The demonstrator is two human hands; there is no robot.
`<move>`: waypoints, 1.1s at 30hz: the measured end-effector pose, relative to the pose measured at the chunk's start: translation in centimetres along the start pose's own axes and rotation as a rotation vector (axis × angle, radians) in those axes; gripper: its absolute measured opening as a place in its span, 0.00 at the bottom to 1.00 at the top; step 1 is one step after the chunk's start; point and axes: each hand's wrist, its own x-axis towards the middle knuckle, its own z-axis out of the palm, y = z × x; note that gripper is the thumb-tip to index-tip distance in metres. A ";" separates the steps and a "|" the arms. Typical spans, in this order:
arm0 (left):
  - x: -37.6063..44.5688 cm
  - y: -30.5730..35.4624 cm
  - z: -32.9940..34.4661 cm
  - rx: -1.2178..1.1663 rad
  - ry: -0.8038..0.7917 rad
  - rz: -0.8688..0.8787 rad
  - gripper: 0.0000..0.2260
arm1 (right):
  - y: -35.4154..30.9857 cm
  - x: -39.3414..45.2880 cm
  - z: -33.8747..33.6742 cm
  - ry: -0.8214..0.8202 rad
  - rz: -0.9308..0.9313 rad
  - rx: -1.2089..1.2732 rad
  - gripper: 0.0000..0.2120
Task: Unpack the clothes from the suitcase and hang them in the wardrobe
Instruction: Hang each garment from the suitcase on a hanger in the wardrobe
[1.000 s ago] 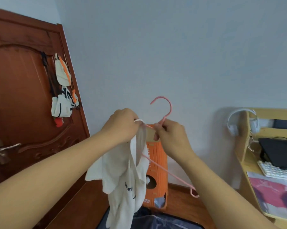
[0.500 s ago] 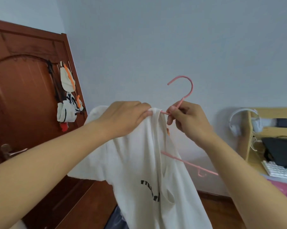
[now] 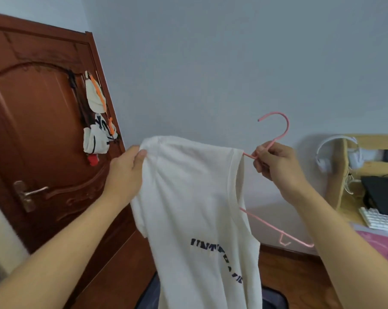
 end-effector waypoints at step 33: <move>5.5 6.0 -1.0 0.600 -0.151 0.281 0.17 | 9.1 -8.6 11.8 -0.441 -0.287 -0.612 0.05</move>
